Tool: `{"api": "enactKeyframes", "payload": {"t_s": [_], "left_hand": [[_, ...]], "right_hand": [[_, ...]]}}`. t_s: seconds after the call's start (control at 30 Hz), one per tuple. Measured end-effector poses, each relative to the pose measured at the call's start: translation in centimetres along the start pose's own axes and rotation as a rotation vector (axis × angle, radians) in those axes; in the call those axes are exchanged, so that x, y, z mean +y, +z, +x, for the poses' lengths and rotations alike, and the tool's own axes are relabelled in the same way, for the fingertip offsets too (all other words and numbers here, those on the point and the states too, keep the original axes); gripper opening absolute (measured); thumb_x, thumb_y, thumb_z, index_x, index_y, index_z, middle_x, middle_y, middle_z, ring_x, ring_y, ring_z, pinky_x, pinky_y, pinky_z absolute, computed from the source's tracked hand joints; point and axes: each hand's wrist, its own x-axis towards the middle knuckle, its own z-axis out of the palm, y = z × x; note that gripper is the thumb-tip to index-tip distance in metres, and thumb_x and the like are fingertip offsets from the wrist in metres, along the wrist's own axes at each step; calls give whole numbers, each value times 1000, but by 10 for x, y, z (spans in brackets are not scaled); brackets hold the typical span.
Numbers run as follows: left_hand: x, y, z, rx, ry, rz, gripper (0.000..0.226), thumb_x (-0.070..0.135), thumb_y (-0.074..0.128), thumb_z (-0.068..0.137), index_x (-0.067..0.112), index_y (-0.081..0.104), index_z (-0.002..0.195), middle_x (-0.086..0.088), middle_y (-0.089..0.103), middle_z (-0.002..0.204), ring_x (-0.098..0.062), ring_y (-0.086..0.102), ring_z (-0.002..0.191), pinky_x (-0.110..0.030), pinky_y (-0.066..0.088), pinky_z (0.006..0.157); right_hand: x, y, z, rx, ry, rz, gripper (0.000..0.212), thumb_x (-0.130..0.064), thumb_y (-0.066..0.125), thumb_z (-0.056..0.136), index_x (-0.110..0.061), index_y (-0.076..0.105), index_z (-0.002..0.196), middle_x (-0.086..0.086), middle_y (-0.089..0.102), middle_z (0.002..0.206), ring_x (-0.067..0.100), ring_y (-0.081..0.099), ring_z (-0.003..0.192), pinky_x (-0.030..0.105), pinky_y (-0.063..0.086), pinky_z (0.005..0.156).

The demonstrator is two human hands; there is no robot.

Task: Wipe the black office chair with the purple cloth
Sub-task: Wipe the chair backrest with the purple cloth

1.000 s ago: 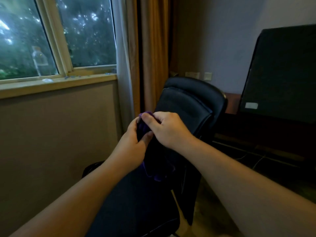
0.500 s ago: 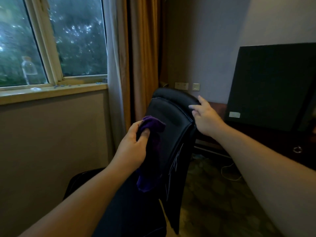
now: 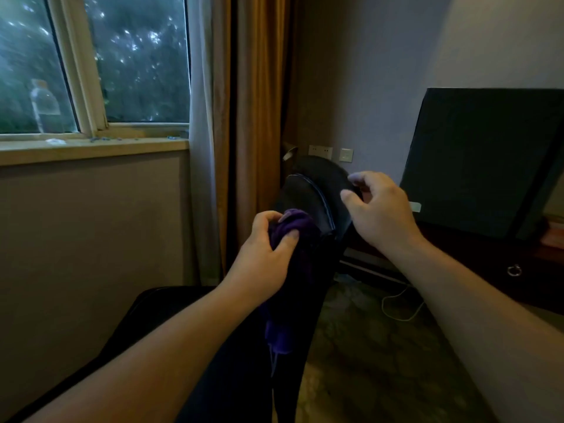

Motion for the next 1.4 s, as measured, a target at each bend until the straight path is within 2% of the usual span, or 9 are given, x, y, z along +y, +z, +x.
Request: {"api": "enactKeyframes", "payload": {"t_s": [0.1,0.2,0.3,0.47,0.6,0.8,0.93,1.1,1.4], "left_hand": [[9,4,-9,-61,10,-3,24,47,55,95,55,42,113,10,63,108,-2,70,83,-27,62,68],[15,12,-19,-138,-12,23,19,47,55,95,54,48,112,5,66,102,-7,72,80,-40,64,72],[14,14,-26,-114,13,70,12,52,55,94,57,50,103,5,67,98,-11,72,80,-44,64,72],[7,13,-23,-39,93,168,9,58,47,94,55,50,102,9,67,92,1,68,74,-40,64,66],[14,14,1,-38,63,229,11,58,46,94,50,52,99,9,68,90,-2,68,70,-37,64,67],[24,13,46,-79,-68,297,18,47,54,96,36,51,109,4,62,102,-15,65,88,-37,58,81],[23,13,33,-117,11,398,21,50,51,96,40,51,114,8,63,98,-9,66,82,-31,59,72],[4,-2,-10,-145,208,490,15,53,47,96,54,42,110,7,63,89,0,67,65,-27,61,53],[-101,-7,-63,-16,58,523,18,53,48,95,57,39,110,22,57,100,4,60,84,-27,58,75]], "right_hand": [[-21,-2,6,-57,-17,131,12,-32,65,96,-23,71,102,-4,66,101,11,62,95,30,51,85],[-40,3,4,-205,-65,292,36,-36,60,100,-18,68,69,1,64,67,15,62,68,37,54,69],[-50,9,-5,-210,-92,415,54,-32,56,102,-15,53,51,0,47,47,17,48,49,31,45,58],[-58,15,-19,-120,-33,564,56,-30,55,103,-10,49,51,1,41,46,20,41,47,31,41,54],[-62,15,-19,-116,-28,555,56,-30,54,104,-9,52,52,6,44,48,26,44,50,34,42,56],[-59,15,-16,-81,-36,475,59,-27,55,104,-15,51,47,-7,42,41,12,43,43,25,42,51],[-54,16,-19,-57,-45,482,58,-28,56,103,-14,51,47,-7,43,41,10,44,43,24,42,51],[-52,22,-17,-12,-45,513,58,-31,57,101,3,51,54,0,43,43,15,43,43,24,43,50],[-46,25,-15,69,-62,526,60,-26,56,101,14,47,57,18,39,47,14,39,41,8,41,54]]}}
